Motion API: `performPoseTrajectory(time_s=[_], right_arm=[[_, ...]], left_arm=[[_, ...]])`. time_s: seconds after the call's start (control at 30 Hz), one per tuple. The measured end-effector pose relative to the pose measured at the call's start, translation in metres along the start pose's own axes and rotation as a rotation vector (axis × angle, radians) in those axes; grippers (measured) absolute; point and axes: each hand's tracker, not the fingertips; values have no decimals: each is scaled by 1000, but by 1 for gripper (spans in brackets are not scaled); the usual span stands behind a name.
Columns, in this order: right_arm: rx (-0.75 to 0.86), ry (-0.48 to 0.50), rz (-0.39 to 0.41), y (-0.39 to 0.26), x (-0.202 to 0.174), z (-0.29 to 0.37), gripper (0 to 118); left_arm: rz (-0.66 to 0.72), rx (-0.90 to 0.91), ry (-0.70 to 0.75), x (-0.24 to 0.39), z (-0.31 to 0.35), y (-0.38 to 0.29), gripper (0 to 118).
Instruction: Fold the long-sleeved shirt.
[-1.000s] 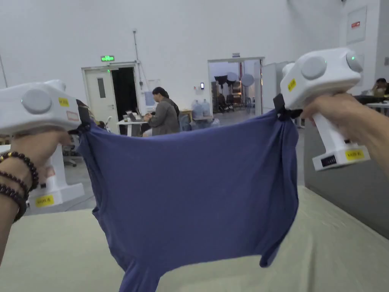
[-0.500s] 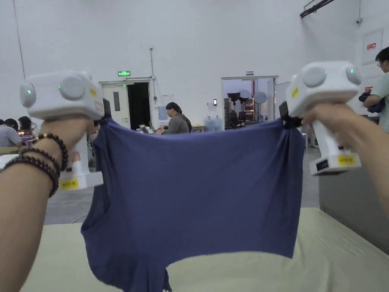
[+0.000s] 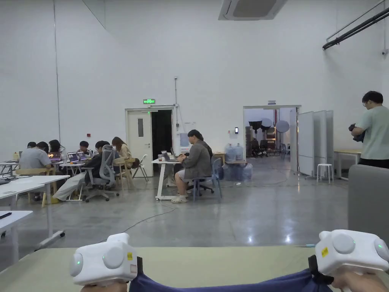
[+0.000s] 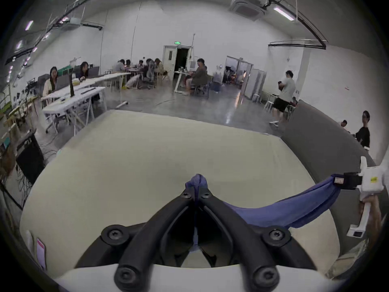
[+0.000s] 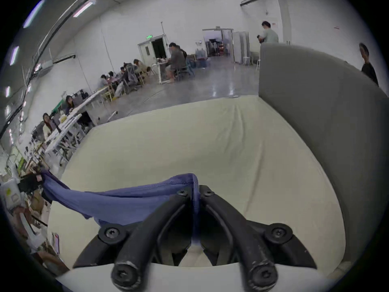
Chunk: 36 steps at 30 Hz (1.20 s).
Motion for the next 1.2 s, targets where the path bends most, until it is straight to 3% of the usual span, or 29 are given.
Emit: performPoseTrajectory(time_s=[0.1, 0.17, 0.3, 0.4, 0.57, 0.67, 0.87, 0.97, 1.2], right_arm=[[26, -13, 71, -25, 7, 14, 1], [31, -41, 74, -47, 10, 26, 1], [-27, -34, 97, -101, 9, 57, 1], [-73, -46, 166, -151, 7, 79, 1], [-143, -8, 164, -240, 19, 111, 1], [-219, -76, 260, -299, 30, 126, 1], [-417, 40, 267, -400, 56, 146, 1], [-486, -24, 359, -431, 57, 145, 1], [-580, 8, 374, -467, 55, 139, 1]], left_arm=[[23, 11, -33, -9, 20, -12, 0], [61, 0, -88, -14, 36, -24, 0], [-56, -26, -8, -6, 75, -63, 0], [-174, -54, 29, 4, 106, -111, 0], [-105, -199, -27, -6, 157, -210, 0], [-163, -296, -7, -16, 184, -271, 0], [-176, -491, -73, -36, 226, -366, 0], [-185, -574, -70, -41, 237, -396, 0], [-237, -630, -107, -40, 234, -424, 0]])
